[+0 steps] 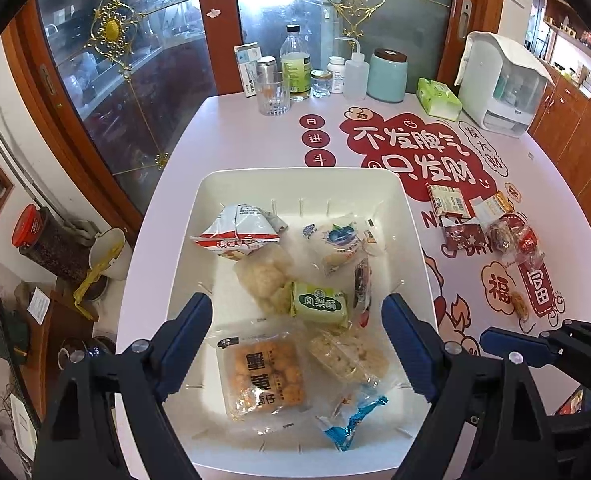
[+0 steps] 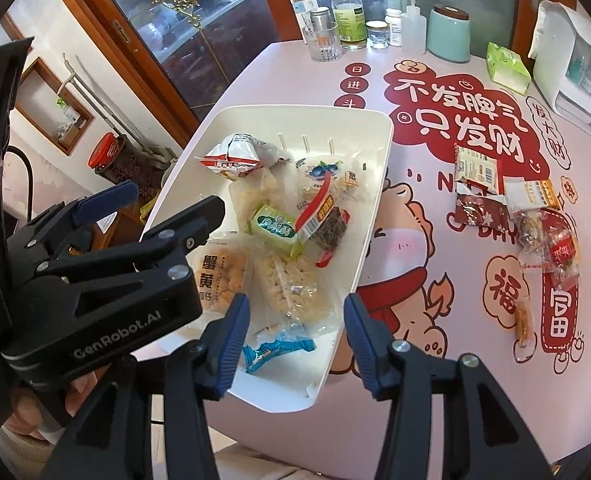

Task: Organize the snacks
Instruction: 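Move both open tools back toward the remaining snacks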

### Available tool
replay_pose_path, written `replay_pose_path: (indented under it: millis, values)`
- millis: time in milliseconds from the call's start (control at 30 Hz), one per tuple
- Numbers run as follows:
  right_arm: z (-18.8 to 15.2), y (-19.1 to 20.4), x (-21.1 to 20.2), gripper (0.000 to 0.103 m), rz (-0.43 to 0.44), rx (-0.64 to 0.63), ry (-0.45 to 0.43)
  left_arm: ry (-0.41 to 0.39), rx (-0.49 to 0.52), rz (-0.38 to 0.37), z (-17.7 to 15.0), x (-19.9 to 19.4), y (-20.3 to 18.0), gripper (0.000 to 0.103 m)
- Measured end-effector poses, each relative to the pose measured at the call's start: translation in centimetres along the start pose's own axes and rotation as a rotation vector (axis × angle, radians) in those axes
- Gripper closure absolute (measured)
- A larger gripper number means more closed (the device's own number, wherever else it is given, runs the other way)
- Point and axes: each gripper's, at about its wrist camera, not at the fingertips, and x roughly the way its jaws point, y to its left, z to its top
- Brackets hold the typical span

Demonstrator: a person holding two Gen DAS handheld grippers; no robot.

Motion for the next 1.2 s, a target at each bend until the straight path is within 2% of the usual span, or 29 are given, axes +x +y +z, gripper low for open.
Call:
replay_pose_path:
  millis: [433,867,967,1200]
  values:
    - [-0.9,-2.6,-0.5,0.053,0.012,0.054,0.003,0.020,0.061,-0.021,0.2,0.5,-3.6,0.017]
    - [-2.4,-8.9,-1.9,0.053,0.009,0.163,-0.012,0.032,0.153,-0.063,1.7,1.5,-11.3,0.017]
    - [-2.6,-11.2,-2.8,0.053,-0.011,0.191,-0.033,0.027,0.190,-0.065,2.7,1.8,-13.7,0.017]
    - [-2.0,-17.2,-6.0,0.053,-0.129,0.226,-0.140,-0.011,0.295,-0.087,6.2,2.7,-19.6,0.015]
